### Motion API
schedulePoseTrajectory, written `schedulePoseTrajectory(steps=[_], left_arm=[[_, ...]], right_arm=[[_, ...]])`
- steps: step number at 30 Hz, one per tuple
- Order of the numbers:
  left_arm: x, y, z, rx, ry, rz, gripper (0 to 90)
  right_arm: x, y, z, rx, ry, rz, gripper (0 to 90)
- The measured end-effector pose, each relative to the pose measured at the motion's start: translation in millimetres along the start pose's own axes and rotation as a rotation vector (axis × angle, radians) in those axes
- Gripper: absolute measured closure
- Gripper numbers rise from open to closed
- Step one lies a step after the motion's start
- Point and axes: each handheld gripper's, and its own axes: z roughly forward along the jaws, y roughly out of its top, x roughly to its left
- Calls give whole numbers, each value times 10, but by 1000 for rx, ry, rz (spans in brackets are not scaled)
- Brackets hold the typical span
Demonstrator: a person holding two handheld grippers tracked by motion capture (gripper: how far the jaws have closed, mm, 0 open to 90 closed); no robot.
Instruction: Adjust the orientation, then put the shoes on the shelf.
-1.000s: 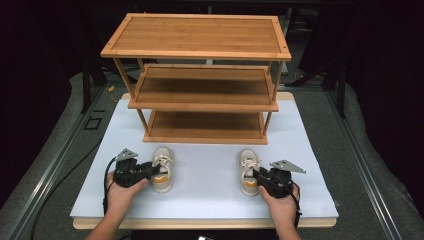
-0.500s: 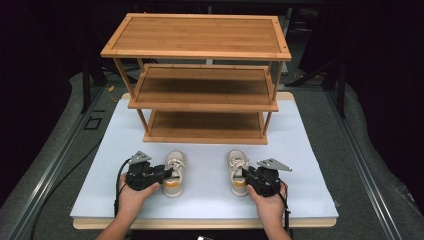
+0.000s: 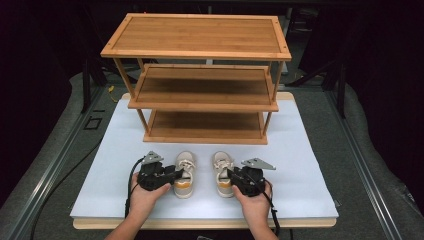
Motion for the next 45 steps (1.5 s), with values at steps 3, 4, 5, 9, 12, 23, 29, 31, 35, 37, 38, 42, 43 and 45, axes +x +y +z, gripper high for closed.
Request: schedulePoseTrajectory(steps=[3, 4, 5, 9, 12, 23, 29, 31, 35, 37, 38, 42, 43, 45], left_arm=[[-41, 10, 36, 1, -13, 6, 577], [-52, 14, 48, 2, -16, 16, 577], [-74, 17, 68, 1, -21, 19, 578], [-98, 25, 101, -3, -34, 17, 577], [-115, 32, 111, 7, -34, 36, 579], [-116, 30, 116, 5, -39, 32, 578], [-108, 18, 114, -4, -44, 20, 569], [-90, 5, 109, -11, -56, 4, 563], [-91, -22, 97, -29, -61, 1, 551], [-93, -35, 86, -37, -61, -1, 545], [-93, -35, 86, -37, -61, -1, 542], [-97, -84, 56, -84, -51, -28, 499], [-91, -89, 52, -86, -56, -34, 493], [-82, -105, 34, -98, -63, -60, 481]], right_arm=[[61, -2, 36, -5, -5, -14, 694], [100, 0, 56, -1, -6, -17, 694], [113, -3, 71, -10, -6, -14, 694], [156, -18, 83, -9, -15, -6, 689], [197, -34, 93, -16, -19, 3, 679], [255, -119, 64, -23, 105, 57, 623], [215, -124, 73, -26, 108, 39, 596], [203, -124, 74, -23, 108, 33, 575], [225, -137, 60, -28, 90, -3, 568], [227, -140, 49, -32, 92, 0, 561], [227, -140, 49, -32, 92, 0, 561], [239, -148, 32, -53, 89, 3, 538], [246, -150, 35, -67, 83, 7, 529], [257, -150, 37, -72, 83, 12, 512]])
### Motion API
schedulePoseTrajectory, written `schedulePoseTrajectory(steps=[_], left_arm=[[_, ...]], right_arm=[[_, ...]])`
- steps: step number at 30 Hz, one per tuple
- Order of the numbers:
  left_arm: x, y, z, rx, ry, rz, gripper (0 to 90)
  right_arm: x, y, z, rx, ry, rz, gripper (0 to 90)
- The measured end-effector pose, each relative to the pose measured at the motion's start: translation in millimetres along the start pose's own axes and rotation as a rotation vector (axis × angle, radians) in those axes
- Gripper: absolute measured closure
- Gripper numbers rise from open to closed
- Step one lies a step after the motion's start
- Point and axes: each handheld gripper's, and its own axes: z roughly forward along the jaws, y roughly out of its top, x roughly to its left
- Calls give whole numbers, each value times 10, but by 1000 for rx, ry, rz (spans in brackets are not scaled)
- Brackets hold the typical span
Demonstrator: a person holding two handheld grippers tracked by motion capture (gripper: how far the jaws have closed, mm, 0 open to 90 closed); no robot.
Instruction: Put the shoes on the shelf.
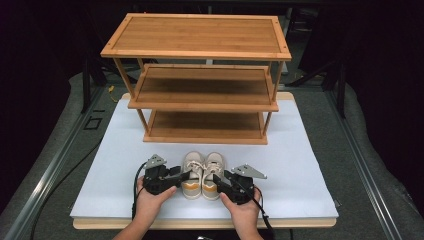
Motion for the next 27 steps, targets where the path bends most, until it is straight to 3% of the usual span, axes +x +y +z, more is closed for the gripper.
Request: schedulePoseTrajectory(steps=[4, 7, 8, 11, 13, 18, 22, 27], left_arm=[[-8, -20, -31, -20, 7, -24, 476], [-26, -47, -14, -39, 13, -40, 477], [-43, -84, 8, -65, 7, -53, 479], [-45, -124, 27, -83, 13, -48, 488], [-24, -153, 45, -98, 3, -71, 486], [17, -245, 89, -154, -20, -112, 460], [-3, -261, 108, -170, -20, -114, 471], [-45, -249, 118, -163, 13, -98, 483]], right_arm=[[9, -6, -12, -22, 7, 13, 501], [18, -28, 12, -34, -6, 19, 501], [32, -42, 44, -42, -22, 0, 501], [31, -59, 65, -58, -36, -8, 501], [24, -85, 73, -68, -49, -6, 501], [-40, -145, 108, -87, -30, 45, 490], [-20, -174, 143, -91, -17, 57, 501], [-29, -190, 148, -105, -7, 92, 503]])
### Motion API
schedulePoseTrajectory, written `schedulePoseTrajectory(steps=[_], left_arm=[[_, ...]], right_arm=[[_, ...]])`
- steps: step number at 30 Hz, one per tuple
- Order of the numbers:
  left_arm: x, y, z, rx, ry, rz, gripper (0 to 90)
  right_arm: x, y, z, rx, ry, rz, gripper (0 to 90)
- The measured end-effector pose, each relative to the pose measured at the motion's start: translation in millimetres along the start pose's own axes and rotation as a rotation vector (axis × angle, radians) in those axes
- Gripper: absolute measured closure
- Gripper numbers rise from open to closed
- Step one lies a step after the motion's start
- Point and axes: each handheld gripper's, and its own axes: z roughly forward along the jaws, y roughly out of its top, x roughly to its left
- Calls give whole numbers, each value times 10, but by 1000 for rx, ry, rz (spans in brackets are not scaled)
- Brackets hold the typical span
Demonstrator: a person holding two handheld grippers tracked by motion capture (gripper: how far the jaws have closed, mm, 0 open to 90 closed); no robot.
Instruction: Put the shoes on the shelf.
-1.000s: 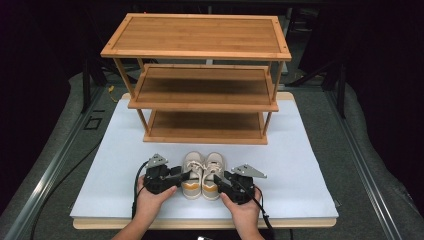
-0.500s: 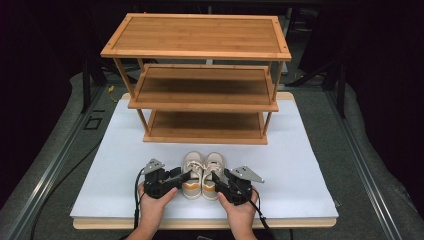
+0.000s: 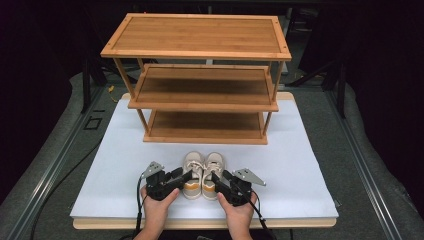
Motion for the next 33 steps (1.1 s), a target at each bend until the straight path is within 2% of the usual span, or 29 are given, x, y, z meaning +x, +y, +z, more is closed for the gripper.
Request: schedulePoseTrajectory(steps=[5, 9, 21, 33], left_arm=[[-31, -3, 10, -6, 29, 8, 506], [-37, 0, 13, -4, 34, 7, 511], [-20, -12, 16, -16, 23, -4, 522], [-27, -4, 15, -11, 28, -7, 530]], right_arm=[[17, -15, -2, -6, -8, 8, 509], [19, -26, -2, -15, -14, 13, 519], [20, -28, 2, -19, -24, 26, 537], [2, -7, -1, -5, 0, 45, 539]])
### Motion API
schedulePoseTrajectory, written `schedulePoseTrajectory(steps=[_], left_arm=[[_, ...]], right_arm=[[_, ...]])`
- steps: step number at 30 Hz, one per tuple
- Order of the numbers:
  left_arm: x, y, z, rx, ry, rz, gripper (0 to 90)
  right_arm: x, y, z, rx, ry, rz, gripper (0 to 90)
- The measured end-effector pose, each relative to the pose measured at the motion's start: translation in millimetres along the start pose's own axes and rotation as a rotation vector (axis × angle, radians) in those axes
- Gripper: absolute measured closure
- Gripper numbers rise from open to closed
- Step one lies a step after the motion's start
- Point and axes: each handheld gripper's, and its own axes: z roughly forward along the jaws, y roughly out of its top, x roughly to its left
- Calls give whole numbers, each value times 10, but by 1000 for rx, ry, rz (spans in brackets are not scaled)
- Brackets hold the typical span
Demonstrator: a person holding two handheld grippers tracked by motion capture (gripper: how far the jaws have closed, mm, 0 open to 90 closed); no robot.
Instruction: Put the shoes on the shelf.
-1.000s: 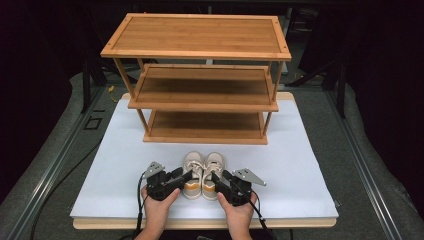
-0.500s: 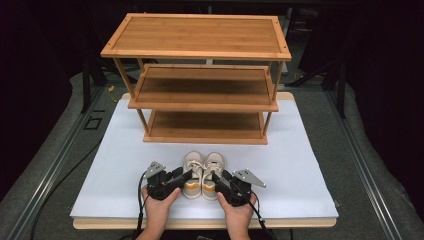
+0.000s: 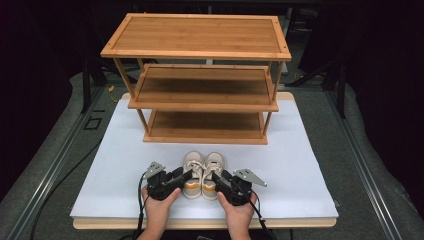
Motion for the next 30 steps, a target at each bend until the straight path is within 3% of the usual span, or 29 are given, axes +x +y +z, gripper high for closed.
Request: schedulePoseTrajectory(steps=[5, 15, 18, 19, 21, 22, 23, 26, 27, 30], left_arm=[[-4, 6, -3, 1, 2, 1, 532], [-7, 33, -19, 3, 5, -6, 534], [-14, 57, -31, -3, 5, -6, 534], [-15, 63, -33, -4, 5, -9, 534], [-13, 74, -39, -7, 2, -12, 534], [-14, 80, -44, -8, 0, -17, 534], [-16, 87, -48, -12, 0, -18, 534], [-32, 122, -64, -14, 2, -13, 534], [-37, 138, -70, -16, 3, -10, 534], [-54, 181, -90, -21, 4, -5, 534]], right_arm=[[12, 2, 15, -18, -7, 9, 541], [27, 22, 4, 1, -1, 23, 541], [39, 33, 14, -22, 1, 36, 541], [34, 45, -2, -3, 9, 30, 541], [50, 61, -3, -7, -8, 30, 541], [48, 73, -10, -3, 15, 27, 541], [71, 83, -5, -14, -28, 27, 541], [76, 118, -22, -9, 8, 22, 541], [89, 125, -15, -23, -8, 24, 540], [100, 155, -31, -28, 5, 25, 541]])
